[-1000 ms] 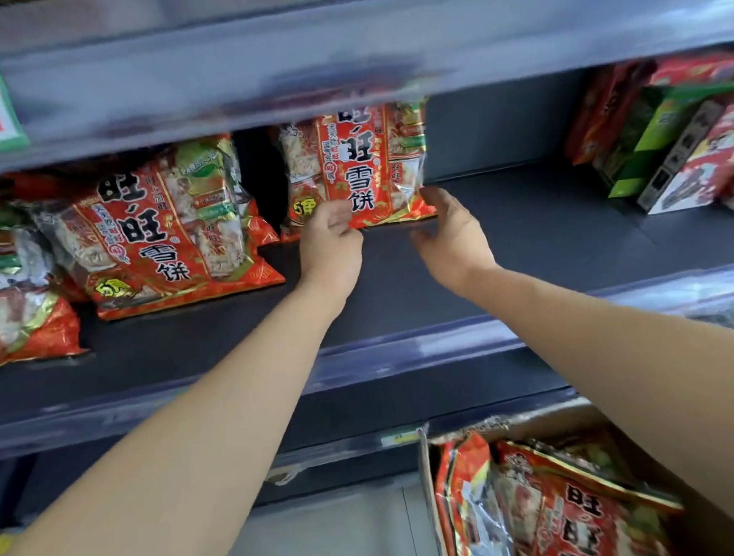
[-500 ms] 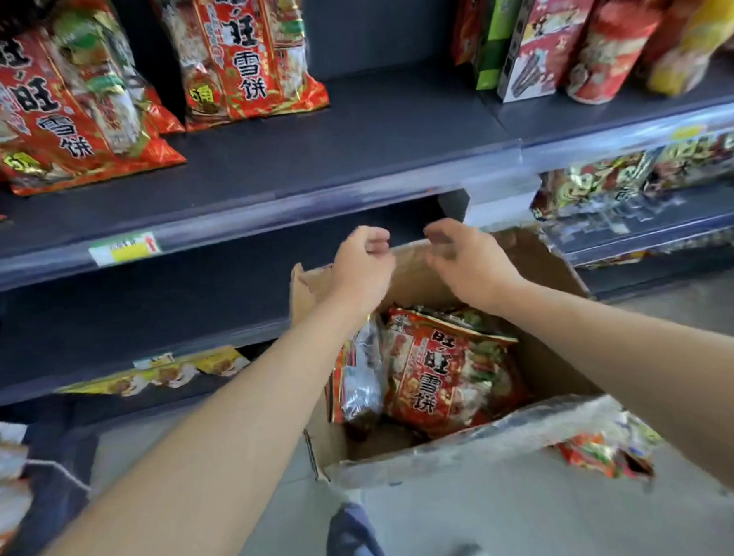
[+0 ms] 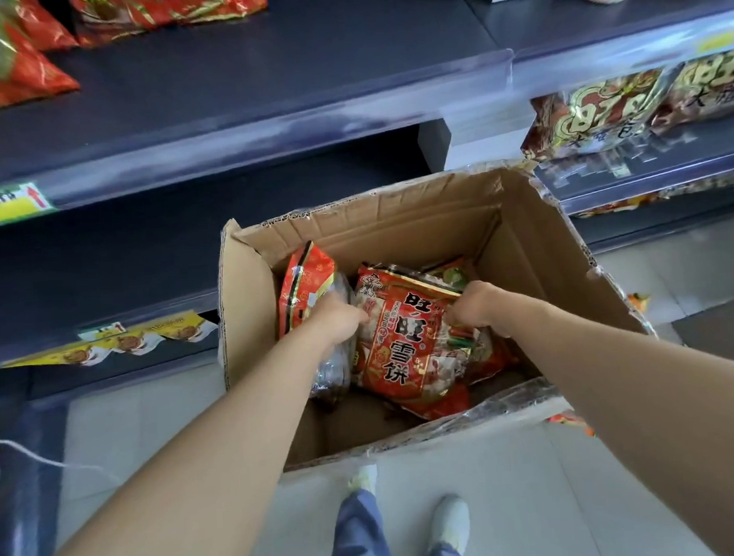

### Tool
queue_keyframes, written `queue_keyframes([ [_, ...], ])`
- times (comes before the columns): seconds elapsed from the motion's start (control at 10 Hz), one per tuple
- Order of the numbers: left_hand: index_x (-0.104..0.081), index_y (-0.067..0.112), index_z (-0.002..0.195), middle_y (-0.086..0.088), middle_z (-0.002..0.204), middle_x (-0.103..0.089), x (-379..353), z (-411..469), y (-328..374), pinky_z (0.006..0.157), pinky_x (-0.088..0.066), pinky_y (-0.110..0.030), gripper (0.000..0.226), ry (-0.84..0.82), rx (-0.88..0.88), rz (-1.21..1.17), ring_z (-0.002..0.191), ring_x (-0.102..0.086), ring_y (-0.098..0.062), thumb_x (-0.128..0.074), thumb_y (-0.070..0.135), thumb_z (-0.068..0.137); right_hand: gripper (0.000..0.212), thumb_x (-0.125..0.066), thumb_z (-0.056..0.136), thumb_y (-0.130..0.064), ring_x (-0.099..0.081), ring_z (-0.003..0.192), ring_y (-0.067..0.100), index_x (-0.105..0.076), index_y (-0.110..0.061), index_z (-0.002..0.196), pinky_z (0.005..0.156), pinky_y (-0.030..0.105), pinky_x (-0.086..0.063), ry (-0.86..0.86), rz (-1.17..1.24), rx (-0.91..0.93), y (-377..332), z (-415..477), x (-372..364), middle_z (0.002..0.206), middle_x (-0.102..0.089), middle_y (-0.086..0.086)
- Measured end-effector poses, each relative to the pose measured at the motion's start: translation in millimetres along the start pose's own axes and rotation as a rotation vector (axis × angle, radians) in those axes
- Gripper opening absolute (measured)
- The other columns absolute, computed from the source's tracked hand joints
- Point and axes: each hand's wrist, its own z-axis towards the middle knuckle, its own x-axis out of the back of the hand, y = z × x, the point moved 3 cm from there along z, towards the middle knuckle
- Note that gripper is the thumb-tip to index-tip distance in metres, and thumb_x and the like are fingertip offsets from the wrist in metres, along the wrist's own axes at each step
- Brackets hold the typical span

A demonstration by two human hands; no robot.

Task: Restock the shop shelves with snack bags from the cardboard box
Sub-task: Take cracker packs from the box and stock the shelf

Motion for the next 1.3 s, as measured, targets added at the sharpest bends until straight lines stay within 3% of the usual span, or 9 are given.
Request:
queue_keyframes([
  [0.2, -0.037, 0.01, 0.14, -0.01, 0.141, -0.045, -23.0, 32.4, 1.1, 0.098, -0.038, -0.032, 0.051, -0.095, 0.028, -0.067, 0.127, -0.045, -0.025, -0.058, 0.017, 0.093, 0.043, -0.058, 0.092, -0.015, -0.049, 0.126, 0.033, -0.051, 0.001, 0.131, 0.105, 0.039, -0.041, -0.089, 0.154, -0.1, 15.0, 48.0, -17.9, 0.136, -0.052, 0.019],
  [0.3, -0.044, 0.012, 0.128, -0.009, 0.135, -0.053, -36.2, 49.5, -3.0, 0.101, -0.041, -0.036, 0.04, -0.118, 0.026, -0.078, 0.121, -0.051, -0.026, -0.061, 0.014, 0.091, 0.047, -0.062, 0.091, -0.02, -0.05, 0.125, 0.031, -0.048, -0.006, 0.133, 0.105, 0.042, -0.041, -0.137, 0.301, -0.197, 22.2, 59.4, -28.0, 0.138, -0.051, 0.013],
  [0.5, -0.046, 0.013, 0.123, -0.006, 0.128, -0.057, -46.3, 71.4, -5.1, 0.1, -0.044, -0.038, 0.04, -0.157, 0.075, -0.072, 0.117, -0.054, -0.027, -0.062, 0.01, 0.086, 0.054, -0.064, 0.09, -0.019, -0.046, 0.126, 0.035, -0.04, -0.004, 0.137, 0.095, 0.046, -0.04, -0.178, 0.482, -0.375, 33.4, 64.6, -35.2, 0.14, -0.046, 0.017],
  [0.6, -0.034, 0.02, 0.138, -0.008, 0.134, -0.051, -58.6, 102.6, -18.1, 0.104, -0.041, -0.05, 0.076, -0.144, 0.081, -0.059, 0.123, -0.05, -0.03, -0.069, 0.021, 0.071, 0.057, -0.067, 0.087, -0.013, -0.049, 0.124, 0.036, -0.039, -0.003, 0.136, 0.103, 0.049, -0.038, -0.218, 0.595, -0.413, 36.4, 64.5, -36.1, 0.136, -0.049, 0.019],
  [0.7, -0.029, 0.026, 0.141, -0.006, 0.137, -0.049, -64.9, 122.3, -29.6, 0.103, -0.041, -0.049, 0.079, -0.098, 0.114, -0.063, 0.123, -0.049, -0.03, -0.065, 0.022, 0.072, 0.044, -0.069, 0.083, -0.006, -0.057, 0.115, 0.033, -0.049, 0.0, 0.121, 0.098, 0.045, -0.042, -0.206, 0.693, -0.444, 40.0, 72.1, -38.1, 0.12, -0.06, 0.014],
  [0.8, -0.046, 0.012, 0.121, -0.005, 0.116, -0.06, -52.1, 97.6, -12.1, 0.092, -0.046, -0.035, 0.04, -0.09, 0.13, -0.145, 0.107, -0.056, -0.025, -0.059, 0.008, 0.083, 0.041, -0.069, 0.082, -0.002, -0.06, 0.11, 0.032, -0.051, -0.001, 0.119, 0.099, 0.048, -0.044, -0.174, 0.759, -0.402, 40.9, 75.5, -35.1, 0.115, -0.062, 0.014],
  [1.0, -0.053, 0.013, 0.114, -0.009, 0.115, -0.063, -46.3, 80.7, -7.7, 0.096, -0.045, -0.041, 0.029, -0.111, 0.111, -0.286, 0.107, -0.058, -0.029, -0.051, -0.001, 0.088, 0.019, -0.07, 0.083, -0.013, -0.061, 0.071, 0.026, -0.057, -0.008, 0.096, 0.079, 0.043, -0.047, -0.199, 0.88, -0.288, 28.6, 55.2, -25.6, 0.081, -0.065, 0.01],
  [1.1, -0.05, 0.013, 0.126, -0.011, 0.119, -0.063, -43.9, 71.7, -8.6, 0.094, -0.047, -0.044, 0.042, -0.127, 0.117, -0.364, 0.107, -0.059, -0.03, -0.049, -0.001, 0.086, 0.024, -0.073, 0.08, -0.015, -0.064, 0.071, 0.023, -0.061, -0.008, 0.099, 0.073, 0.039, -0.053, -0.132, 0.874, -0.184, 13.5, 45.9, -21.9, 0.086, -0.068, 0.009],
  [1.3, -0.047, 0.009, 0.128, -0.011, 0.122, -0.061, -26.5, 24.5, 4.4, 0.097, -0.045, -0.041, 0.042, -0.182, 0.07, -0.508, 0.11, -0.057, -0.028, -0.049, -0.006, 0.089, 0.043, -0.082, 0.07, -0.011, -0.072, 0.079, 0.029, -0.062, -0.008, 0.108, 0.075, 0.047, -0.058, -0.059, 0.795, -0.026, 1.7, 6.8, 5.4, 0.094, -0.073, 0.012],
])
